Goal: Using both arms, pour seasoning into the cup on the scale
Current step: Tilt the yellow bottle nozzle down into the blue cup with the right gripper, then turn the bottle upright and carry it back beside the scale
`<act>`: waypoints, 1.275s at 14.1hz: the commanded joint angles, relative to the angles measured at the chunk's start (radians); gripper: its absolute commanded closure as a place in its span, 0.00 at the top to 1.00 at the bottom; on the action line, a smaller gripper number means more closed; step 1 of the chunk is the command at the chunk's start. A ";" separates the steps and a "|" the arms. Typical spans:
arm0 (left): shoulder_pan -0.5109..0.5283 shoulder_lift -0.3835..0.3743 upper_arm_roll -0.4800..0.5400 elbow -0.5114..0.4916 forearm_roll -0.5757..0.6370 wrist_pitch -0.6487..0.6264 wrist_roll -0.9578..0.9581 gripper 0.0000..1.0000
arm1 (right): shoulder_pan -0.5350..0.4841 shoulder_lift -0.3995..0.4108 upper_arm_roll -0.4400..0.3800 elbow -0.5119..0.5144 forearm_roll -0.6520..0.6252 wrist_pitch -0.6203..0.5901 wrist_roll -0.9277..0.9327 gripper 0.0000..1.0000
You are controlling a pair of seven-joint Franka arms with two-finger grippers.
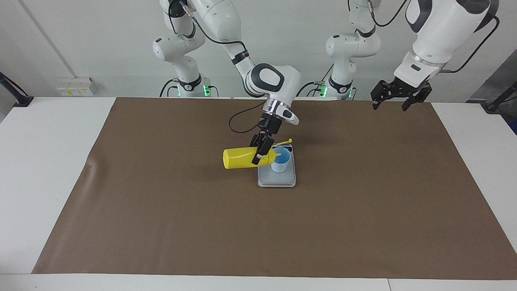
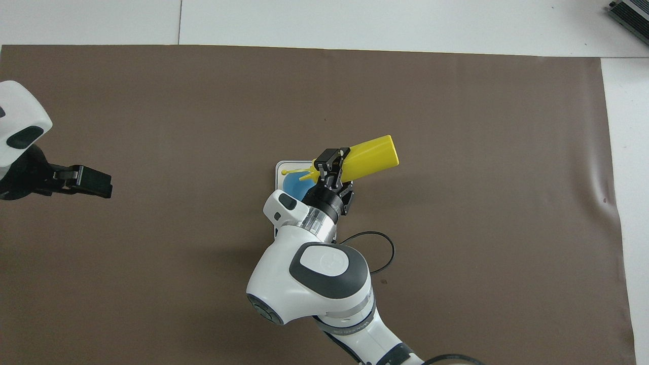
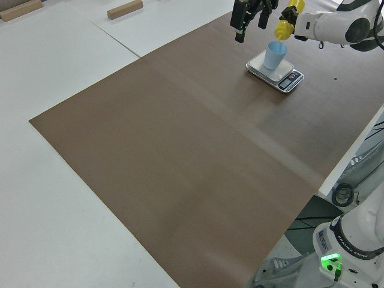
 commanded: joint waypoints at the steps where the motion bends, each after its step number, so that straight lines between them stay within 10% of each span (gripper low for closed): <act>1: -0.016 -0.037 0.014 -0.046 -0.005 0.033 0.005 1.00 | -0.044 -0.069 0.006 -0.022 0.069 0.052 -0.016 0.00; 18: 0.001 -0.034 0.022 -0.037 0.005 0.040 0.057 1.00 | -0.290 -0.218 0.006 -0.083 0.828 0.148 -0.097 0.00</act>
